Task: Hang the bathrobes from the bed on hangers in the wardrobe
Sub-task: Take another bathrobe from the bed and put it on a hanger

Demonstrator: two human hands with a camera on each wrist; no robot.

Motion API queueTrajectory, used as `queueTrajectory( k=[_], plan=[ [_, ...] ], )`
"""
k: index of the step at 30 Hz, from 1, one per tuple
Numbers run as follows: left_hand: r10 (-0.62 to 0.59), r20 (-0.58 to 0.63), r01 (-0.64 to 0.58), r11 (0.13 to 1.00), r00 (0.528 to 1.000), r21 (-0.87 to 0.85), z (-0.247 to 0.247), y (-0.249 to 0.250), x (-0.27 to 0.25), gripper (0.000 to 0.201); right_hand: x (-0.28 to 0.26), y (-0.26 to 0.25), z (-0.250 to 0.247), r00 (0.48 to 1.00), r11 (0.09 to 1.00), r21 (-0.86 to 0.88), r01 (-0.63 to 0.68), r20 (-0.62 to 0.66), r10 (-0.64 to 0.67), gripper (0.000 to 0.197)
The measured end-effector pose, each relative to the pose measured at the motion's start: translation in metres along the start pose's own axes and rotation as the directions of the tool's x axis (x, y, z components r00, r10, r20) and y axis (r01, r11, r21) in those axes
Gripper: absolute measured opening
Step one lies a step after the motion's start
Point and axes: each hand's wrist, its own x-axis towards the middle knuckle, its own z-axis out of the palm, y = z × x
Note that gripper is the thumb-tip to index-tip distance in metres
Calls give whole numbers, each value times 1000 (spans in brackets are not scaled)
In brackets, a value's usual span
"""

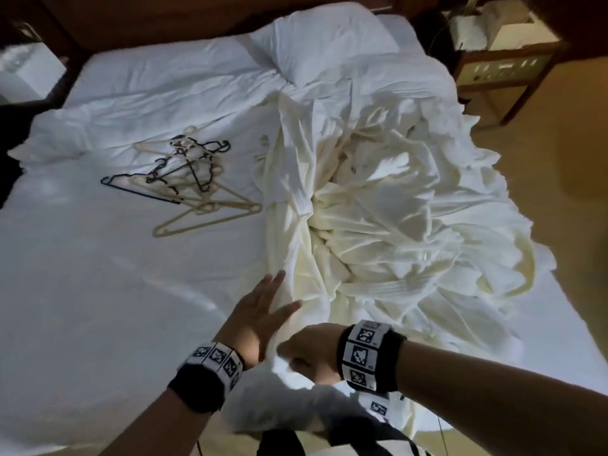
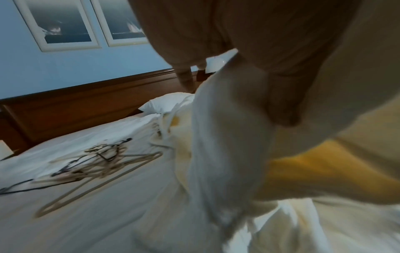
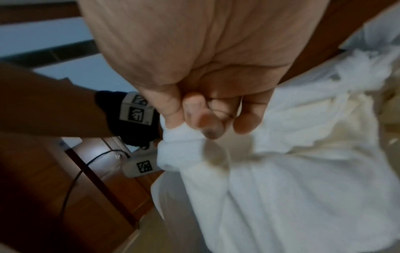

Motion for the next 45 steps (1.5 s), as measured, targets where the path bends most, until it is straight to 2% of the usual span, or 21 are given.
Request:
queueTrajectory(
  k=[2, 5, 8, 10, 14, 18, 21, 24, 28, 30, 32, 33, 34, 35, 37, 38, 39, 41, 42, 43, 45],
  plan=[
    [29, 120, -39, 996, 992, 80, -4, 10, 23, 60, -14, 16, 0, 996, 995, -40, -88, -30, 87, 10],
    [-101, 148, 98, 995, 984, 25, -11, 14, 30, 33, -33, 48, 1, 957, 967, 23, -255, -139, 255, 29],
    [-174, 101, 178, 984, 979, -31, -26, 3, 19, 24, -32, 65, 1, 919, 939, 81, -335, -192, 344, 43],
    [-199, 136, 204, 979, 971, -22, -36, -7, 6, 30, -17, 66, 3, 912, 932, 79, -354, -190, 363, 67],
    [-242, 129, 259, 956, 962, -134, -32, -46, -40, 32, 33, 38, 12, 940, 958, 102, -267, -189, 283, 107],
    [-377, 140, 397, 904, 915, -159, -20, -100, -96, 40, 99, -22, 19, 977, 984, 89, -157, -132, 168, 96],
    [-473, 219, 479, 877, 853, 28, -27, -165, -162, 37, 160, -69, 21, 981, 987, -16, -162, -112, 159, 81],
    [-678, 252, 671, 731, 690, 129, -34, -254, -267, 43, 226, -123, 18, 980, 982, -83, -168, -126, 157, 71],
    [-890, 312, 898, 400, 333, 182, -52, -359, -409, 49, 306, -198, 0, 983, 982, -153, -114, -159, 89, 67],
    [-945, 271, 978, 205, 184, 49, -62, -406, -458, 51, 334, -225, -5, 984, 986, -124, -109, -153, 90, 64],
    [-964, 249, 981, 43, 91, -192, -80, -439, -478, 67, 354, -247, -7, 988, 994, -64, -87, -135, 77, 61],
    [-966, 247, 959, 9, 81, -282, -92, -447, -475, 69, 361, -256, -7, 992, 997, -40, -65, -113, 61, 62],
    [-967, 239, 918, -12, 91, -395, -104, -448, -464, 68, 369, -263, -7, 995, 999, -12, -44, -85, 43, 64],
    [-962, 240, 865, -7, 131, -502, -116, -448, -445, 71, 374, -270, -9, 998, 999, 30, -24, -57, 25, 67],
    [-926, 236, 681, 31, 295, -731, -137, -436, -399, 88, 382, -283, -14, 1000, 983, 182, 8, -27, -3, 77],
    [-892, 205, 541, 52, 404, -839, -141, -431, -377, 90, 387, -288, -19, 1000, 955, 297, 10, -24, -3, 81],
    [-853, 166, 413, 62, 494, -909, -143, -425, -351, 83, 389, -294, -26, 999, 903, 429, 14, -37, 1, 84],
    [-788, 89, 255, 88, 609, -963, -149, -412, -299, 58, 397, -295, -43, 993, 769, 638, 40, -109, 39, 76],
    [-756, 40, 200, 121, 653, -972, -150, -408, -273, 50, 401, -291, -53, 984, 689, 723, 48, -153, 93, 65],
    [-753, -1, 201, 176, 658, -964, -149, -409, -248, 46, 403, -284, -65, 967, 661, 750, 37, -194, 167, 55],
    [-789, -59, 281, 287, 612, -916, -134, -424, -207, 47, 406, -253, -89, 918, 779, 620, -89, -252, 306, 47]
  ],
)
